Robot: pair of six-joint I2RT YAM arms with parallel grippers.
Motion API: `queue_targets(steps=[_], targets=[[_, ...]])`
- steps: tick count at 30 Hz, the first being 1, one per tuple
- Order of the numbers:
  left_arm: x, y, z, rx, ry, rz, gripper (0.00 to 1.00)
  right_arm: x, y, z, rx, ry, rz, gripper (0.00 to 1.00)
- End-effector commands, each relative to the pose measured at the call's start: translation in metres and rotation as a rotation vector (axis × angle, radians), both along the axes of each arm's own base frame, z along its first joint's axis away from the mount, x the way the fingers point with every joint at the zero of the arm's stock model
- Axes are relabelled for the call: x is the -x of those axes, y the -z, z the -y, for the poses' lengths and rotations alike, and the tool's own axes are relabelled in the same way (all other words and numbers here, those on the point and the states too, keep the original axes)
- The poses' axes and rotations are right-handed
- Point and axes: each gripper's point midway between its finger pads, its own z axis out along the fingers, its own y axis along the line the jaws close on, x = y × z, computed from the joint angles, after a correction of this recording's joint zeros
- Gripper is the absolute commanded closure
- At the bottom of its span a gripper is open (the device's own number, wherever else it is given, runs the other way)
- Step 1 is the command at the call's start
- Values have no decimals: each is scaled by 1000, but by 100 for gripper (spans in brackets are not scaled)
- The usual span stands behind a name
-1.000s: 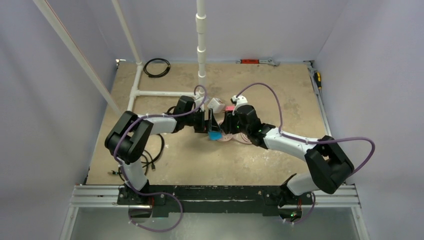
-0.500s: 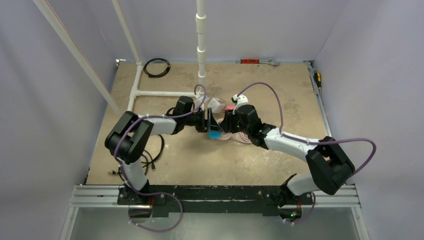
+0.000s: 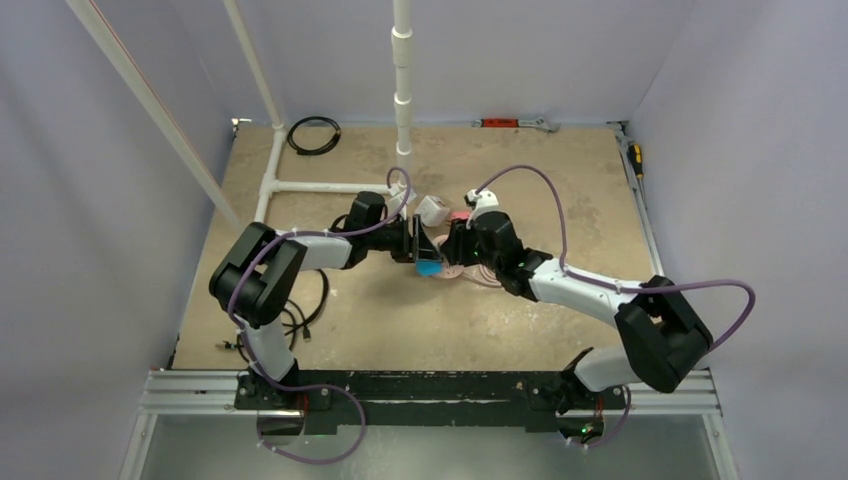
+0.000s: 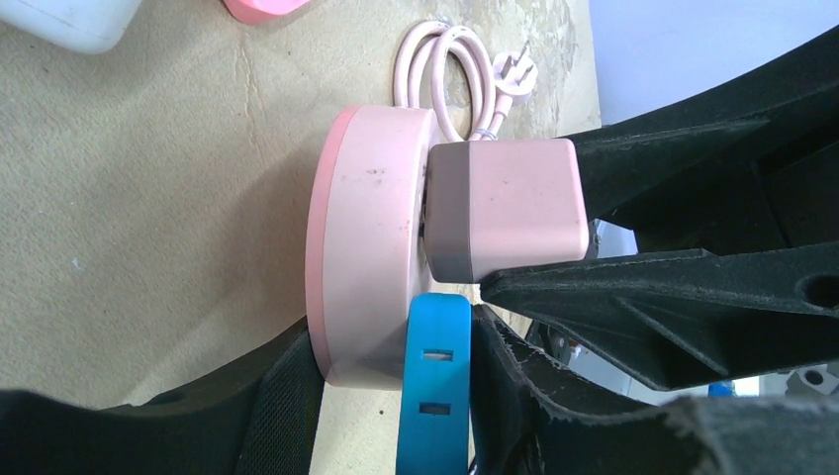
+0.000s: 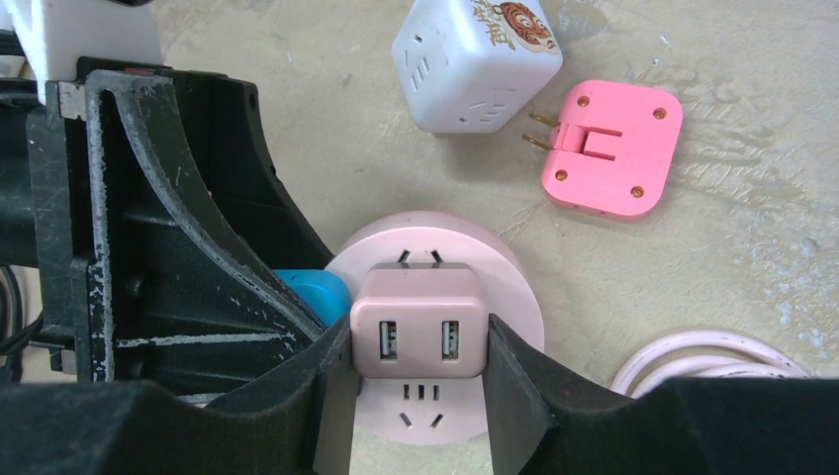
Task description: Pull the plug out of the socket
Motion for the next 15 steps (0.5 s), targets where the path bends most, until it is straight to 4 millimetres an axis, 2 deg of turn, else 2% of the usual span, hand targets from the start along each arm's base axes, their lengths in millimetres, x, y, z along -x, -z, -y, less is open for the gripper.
queue_targets(steps=[1, 3, 11, 15], targets=[[0, -20, 6, 49, 36, 57, 93, -10, -33, -2, -39, 56, 116, 100], [0, -19, 6, 45, 34, 54, 100, -8, -33, -6, -23, 55, 123, 100], [-1, -16, 4, 24, 31, 56, 100, 1, -27, -23, 54, 49, 136, 100], [-1, -13, 3, 9, 30, 58, 100, 5, -25, -34, 8, 9, 98, 100]])
